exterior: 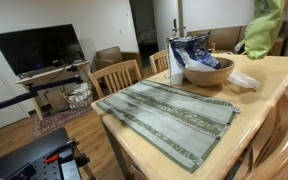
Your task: Pick the bag of popcorn and pour its contents on the cloth on the table
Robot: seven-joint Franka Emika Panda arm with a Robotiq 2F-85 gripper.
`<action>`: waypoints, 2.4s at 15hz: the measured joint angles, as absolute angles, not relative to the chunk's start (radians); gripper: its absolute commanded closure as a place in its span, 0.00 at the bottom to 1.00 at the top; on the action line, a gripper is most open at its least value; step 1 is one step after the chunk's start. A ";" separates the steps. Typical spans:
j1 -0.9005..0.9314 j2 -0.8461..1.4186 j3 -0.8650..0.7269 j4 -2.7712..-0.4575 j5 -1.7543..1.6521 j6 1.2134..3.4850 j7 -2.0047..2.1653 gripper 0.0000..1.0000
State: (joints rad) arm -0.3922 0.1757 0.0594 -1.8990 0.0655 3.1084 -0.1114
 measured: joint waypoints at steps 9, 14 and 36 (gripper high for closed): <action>-0.428 0.179 0.126 -1.949 0.080 3.109 -0.223 1.00; -0.551 0.178 0.255 -2.013 0.167 3.109 -0.448 1.00; -0.859 -0.014 0.609 -2.143 0.806 2.808 -1.299 0.99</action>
State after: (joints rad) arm -0.8586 -0.0137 0.6094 -2.1432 0.8062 2.8082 -1.2990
